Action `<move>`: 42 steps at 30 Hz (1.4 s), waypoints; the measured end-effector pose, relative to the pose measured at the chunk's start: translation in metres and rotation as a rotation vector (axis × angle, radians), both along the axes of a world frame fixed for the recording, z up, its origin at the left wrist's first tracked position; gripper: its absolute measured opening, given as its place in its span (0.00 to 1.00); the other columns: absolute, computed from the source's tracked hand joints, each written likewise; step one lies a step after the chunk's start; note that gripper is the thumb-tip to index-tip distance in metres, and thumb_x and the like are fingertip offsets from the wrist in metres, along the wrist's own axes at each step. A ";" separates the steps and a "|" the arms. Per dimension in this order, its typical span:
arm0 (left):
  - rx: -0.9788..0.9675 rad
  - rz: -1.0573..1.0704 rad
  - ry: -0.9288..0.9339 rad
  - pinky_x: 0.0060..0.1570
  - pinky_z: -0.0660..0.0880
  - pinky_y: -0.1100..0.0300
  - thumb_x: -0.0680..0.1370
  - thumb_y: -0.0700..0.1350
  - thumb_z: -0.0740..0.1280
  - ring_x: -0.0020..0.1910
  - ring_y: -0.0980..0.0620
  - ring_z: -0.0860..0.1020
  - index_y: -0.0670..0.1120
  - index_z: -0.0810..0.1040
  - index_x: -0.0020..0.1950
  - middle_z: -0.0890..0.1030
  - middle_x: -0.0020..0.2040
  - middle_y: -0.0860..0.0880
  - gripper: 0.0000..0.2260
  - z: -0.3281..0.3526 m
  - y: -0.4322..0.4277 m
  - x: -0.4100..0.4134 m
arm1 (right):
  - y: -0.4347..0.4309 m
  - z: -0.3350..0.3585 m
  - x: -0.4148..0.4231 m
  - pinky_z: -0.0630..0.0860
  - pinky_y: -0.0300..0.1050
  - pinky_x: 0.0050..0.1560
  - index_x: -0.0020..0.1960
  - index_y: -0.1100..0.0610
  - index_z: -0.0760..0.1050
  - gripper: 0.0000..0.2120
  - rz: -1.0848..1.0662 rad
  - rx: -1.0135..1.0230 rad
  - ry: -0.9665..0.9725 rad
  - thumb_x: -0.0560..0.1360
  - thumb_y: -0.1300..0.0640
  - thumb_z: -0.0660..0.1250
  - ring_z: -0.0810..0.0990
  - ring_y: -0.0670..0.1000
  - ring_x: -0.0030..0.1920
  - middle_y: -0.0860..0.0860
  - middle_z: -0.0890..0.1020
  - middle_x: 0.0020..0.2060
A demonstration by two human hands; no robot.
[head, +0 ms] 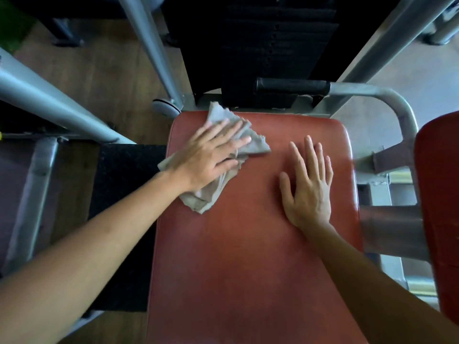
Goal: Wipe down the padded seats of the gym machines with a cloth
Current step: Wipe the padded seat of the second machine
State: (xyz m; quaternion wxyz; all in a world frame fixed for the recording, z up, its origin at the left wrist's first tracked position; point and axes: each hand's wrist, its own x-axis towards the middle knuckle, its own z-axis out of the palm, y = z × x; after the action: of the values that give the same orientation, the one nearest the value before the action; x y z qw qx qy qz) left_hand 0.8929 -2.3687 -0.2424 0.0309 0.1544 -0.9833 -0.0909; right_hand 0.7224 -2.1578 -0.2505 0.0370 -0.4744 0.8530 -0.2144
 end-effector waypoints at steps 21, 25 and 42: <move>0.081 0.297 -0.092 0.79 0.49 0.43 0.81 0.59 0.51 0.81 0.44 0.56 0.56 0.60 0.80 0.59 0.81 0.50 0.26 0.009 0.014 -0.054 | 0.000 0.001 -0.010 0.60 0.60 0.77 0.76 0.57 0.66 0.26 -0.057 -0.317 -0.338 0.81 0.49 0.58 0.59 0.53 0.79 0.55 0.62 0.79; -0.030 0.259 -0.058 0.78 0.52 0.40 0.80 0.40 0.62 0.80 0.42 0.60 0.52 0.69 0.76 0.66 0.79 0.50 0.24 0.019 0.013 -0.036 | -0.008 -0.002 -0.010 0.59 0.58 0.77 0.66 0.57 0.78 0.19 -0.127 -0.272 -0.294 0.77 0.58 0.61 0.62 0.54 0.78 0.51 0.73 0.73; 0.503 0.088 -0.218 0.42 0.66 0.57 0.82 0.58 0.61 0.43 0.51 0.75 0.52 0.77 0.50 0.72 0.37 0.60 0.12 0.039 -0.072 -0.092 | -0.018 0.001 0.013 0.51 0.60 0.80 0.78 0.51 0.65 0.28 -0.127 0.097 0.052 0.78 0.52 0.59 0.52 0.58 0.81 0.52 0.61 0.80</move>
State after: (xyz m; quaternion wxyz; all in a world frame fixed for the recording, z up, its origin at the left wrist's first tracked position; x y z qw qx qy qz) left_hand 0.8011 -2.4409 -0.2037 -0.1106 0.2085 -0.9197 -0.3138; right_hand 0.7352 -2.1754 -0.2491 0.0243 -0.4225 0.8913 -0.1626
